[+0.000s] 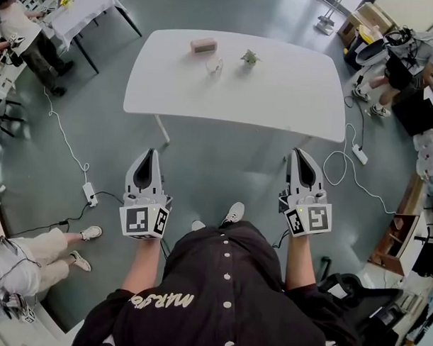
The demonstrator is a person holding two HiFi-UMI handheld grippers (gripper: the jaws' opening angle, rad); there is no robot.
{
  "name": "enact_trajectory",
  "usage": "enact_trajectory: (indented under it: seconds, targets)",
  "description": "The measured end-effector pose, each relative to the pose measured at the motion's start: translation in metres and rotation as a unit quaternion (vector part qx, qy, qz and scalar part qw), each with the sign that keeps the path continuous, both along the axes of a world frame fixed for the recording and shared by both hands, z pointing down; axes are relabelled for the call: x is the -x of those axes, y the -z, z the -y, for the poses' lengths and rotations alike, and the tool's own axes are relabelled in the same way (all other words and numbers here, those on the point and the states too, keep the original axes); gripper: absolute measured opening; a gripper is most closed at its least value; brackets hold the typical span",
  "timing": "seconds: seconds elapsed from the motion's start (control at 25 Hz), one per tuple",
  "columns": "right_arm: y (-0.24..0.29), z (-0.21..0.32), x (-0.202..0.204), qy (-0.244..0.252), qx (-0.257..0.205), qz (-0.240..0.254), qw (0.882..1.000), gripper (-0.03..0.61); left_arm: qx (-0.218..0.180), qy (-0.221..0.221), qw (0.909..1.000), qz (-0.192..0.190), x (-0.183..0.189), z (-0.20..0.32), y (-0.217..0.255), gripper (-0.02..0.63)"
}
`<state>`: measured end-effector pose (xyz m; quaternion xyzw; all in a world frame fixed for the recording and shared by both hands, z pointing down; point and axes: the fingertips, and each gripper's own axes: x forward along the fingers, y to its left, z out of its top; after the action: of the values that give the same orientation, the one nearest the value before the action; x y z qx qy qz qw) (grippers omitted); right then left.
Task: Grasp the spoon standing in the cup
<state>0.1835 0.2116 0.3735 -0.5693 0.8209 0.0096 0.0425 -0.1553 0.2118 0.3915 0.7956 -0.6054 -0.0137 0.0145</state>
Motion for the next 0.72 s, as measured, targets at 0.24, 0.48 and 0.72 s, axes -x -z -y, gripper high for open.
enact_trajectory:
  seconds: [0.24, 0.48, 0.72]
  targets:
    - [0.0007, 0.0054, 0.0001, 0.007, 0.0, 0.005, 1.0, 0.041, -0.001, 0.001, 1.0, 0.003, -0.003, 0.0038, 0.0016, 0.008]
    - [0.0016, 0.0098, 0.0026, 0.017, 0.001, 0.006, 1.0, 0.113, -0.001, 0.004, 1.0, 0.004, -0.0027, 0.0047, 0.0018, 0.008]
    - [0.0023, 0.0099, 0.0024, 0.026, 0.0, 0.008, 1.0, 0.177, 0.0, 0.006, 1.0, 0.003, -0.0067, 0.0025, 0.0016, 0.008]
